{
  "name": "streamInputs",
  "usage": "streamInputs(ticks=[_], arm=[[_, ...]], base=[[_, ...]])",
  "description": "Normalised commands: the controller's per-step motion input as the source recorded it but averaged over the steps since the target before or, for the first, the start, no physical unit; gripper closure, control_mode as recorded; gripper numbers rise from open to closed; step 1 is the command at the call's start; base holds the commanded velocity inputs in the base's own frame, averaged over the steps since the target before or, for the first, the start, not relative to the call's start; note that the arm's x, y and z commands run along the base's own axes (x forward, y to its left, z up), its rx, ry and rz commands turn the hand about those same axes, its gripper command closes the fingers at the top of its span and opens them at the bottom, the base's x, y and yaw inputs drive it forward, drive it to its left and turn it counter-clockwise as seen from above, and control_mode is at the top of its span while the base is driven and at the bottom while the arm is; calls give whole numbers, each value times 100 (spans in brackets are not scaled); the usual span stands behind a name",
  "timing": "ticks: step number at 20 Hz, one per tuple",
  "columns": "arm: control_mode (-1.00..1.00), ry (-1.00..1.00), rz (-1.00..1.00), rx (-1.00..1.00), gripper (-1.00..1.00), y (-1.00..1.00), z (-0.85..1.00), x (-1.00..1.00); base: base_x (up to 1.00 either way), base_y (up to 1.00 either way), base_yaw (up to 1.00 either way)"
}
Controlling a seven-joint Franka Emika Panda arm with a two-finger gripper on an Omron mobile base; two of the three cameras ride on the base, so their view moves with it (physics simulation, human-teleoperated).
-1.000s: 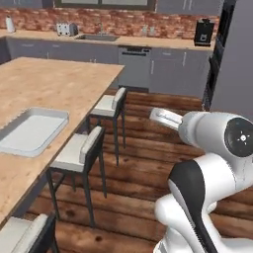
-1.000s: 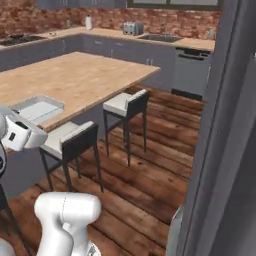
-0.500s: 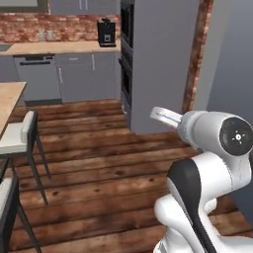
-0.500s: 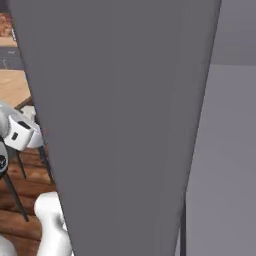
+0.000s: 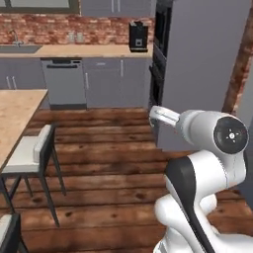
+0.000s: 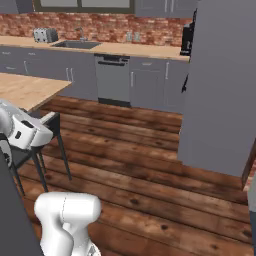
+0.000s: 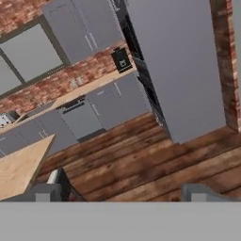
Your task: Place the cold items (corn and pear) from the fridge in one tupperware on the dining counter. Place the warm items (kebab skewer and hot dog) in the stove area in another tupperware.
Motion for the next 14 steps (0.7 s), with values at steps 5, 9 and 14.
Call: streamInputs(ticks=[5,9,14], arm=[[100,0,0,0,-100,0,0,0],[100,0,0,0,-100,0,0,0],[100,0,0,0,-100,0,0,0]], base=[[100,0,89],[100,-12,87],[100,-60,62]])
